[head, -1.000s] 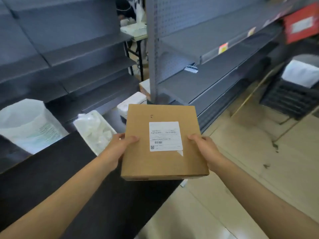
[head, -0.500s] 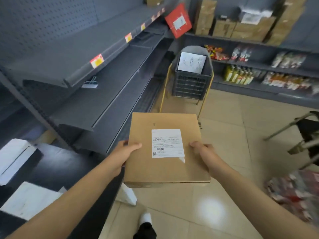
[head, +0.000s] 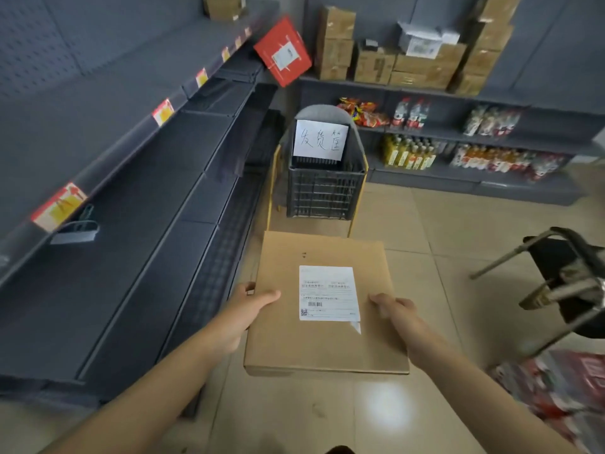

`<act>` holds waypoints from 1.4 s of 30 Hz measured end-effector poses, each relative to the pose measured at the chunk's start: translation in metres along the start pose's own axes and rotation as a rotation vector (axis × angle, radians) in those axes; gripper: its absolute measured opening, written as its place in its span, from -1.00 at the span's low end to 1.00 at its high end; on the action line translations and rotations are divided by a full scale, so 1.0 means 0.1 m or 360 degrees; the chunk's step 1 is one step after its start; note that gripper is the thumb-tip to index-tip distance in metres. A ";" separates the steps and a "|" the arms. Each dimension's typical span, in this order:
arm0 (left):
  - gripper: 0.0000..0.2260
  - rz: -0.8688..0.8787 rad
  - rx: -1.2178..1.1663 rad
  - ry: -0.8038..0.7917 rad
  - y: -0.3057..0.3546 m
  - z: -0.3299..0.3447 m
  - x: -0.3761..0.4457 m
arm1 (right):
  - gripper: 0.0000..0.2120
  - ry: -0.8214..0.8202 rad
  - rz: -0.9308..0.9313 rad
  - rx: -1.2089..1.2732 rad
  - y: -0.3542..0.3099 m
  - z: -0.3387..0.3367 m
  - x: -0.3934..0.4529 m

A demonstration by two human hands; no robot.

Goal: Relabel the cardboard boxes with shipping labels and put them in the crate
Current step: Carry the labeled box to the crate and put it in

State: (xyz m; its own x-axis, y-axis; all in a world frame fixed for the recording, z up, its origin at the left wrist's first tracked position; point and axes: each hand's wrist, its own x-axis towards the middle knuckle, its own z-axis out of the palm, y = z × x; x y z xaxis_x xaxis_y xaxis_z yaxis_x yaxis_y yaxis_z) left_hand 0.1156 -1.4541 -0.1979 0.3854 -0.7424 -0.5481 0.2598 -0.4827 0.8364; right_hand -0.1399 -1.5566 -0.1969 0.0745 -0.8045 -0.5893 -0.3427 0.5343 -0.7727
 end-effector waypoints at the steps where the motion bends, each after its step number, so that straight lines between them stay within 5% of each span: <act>1: -0.55 -0.0007 0.0002 -0.0008 0.08 0.02 0.13 | -0.48 -0.0006 0.0016 0.0003 -0.08 0.01 0.11; 19: -0.62 -0.0083 -0.0006 0.0070 1.72 0.72 2.79 | -0.50 -0.0060 -0.0023 -0.0100 -2.07 0.03 2.85; 42: -0.45 -0.0143 0.0055 0.0015 3.59 1.08 6.32 | -0.45 -0.0005 0.0126 -0.0075 -4.19 0.56 6.05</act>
State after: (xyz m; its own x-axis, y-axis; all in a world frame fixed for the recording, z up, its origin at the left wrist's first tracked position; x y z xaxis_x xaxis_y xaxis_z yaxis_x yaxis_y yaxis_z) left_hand 0.3570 -2.1467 -0.2433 0.3705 -0.6908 -0.6209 0.2628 -0.5631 0.7834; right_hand 0.1016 -2.2525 -0.2429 0.0484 -0.7593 -0.6490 -0.3911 0.5835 -0.7118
